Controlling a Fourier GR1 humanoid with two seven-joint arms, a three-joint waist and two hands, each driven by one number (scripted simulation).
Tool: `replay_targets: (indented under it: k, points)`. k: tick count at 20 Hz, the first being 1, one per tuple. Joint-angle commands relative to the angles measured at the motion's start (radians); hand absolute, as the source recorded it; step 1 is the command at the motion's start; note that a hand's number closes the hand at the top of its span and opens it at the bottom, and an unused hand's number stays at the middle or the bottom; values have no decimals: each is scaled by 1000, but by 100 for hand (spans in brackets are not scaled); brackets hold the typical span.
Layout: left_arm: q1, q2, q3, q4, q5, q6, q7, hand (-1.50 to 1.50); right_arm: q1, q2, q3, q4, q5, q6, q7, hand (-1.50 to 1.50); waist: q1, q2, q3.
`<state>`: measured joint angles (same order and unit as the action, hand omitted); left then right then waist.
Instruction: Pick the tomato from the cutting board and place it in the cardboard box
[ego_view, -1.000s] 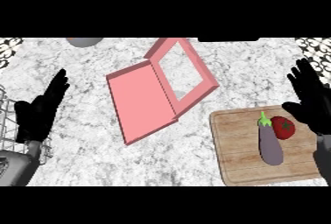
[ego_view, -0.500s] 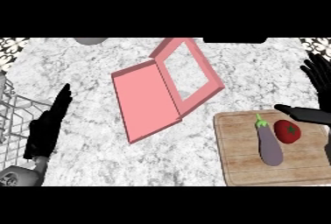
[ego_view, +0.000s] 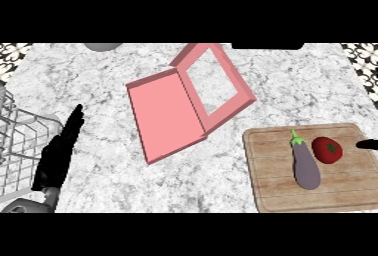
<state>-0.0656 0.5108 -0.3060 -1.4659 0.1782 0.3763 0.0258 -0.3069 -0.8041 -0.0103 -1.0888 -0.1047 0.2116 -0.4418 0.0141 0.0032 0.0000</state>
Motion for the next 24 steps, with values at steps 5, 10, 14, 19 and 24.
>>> replay_targets:
  k: [5,10,14,19,24]
  points:
    - [12,35,24,-44,7,-24,31,0,26,-221,204,-58,256,183,56,-150,3,-4,-1]
    - [25,44,48,-85,4,-31,68,0,-14,-231,250,-139,286,308,169,-150,-6,-7,-1]
    - [53,-42,35,-19,-56,9,-15,0,-7,-151,265,-232,325,306,333,-150,-14,-5,-1]
    - [42,-55,66,-9,-89,-35,10,0,82,-94,210,-274,399,258,371,-150,-18,-5,0]
    - [69,-80,56,-132,-123,-40,104,0,36,-10,223,-174,525,252,360,-150,-7,-3,0]
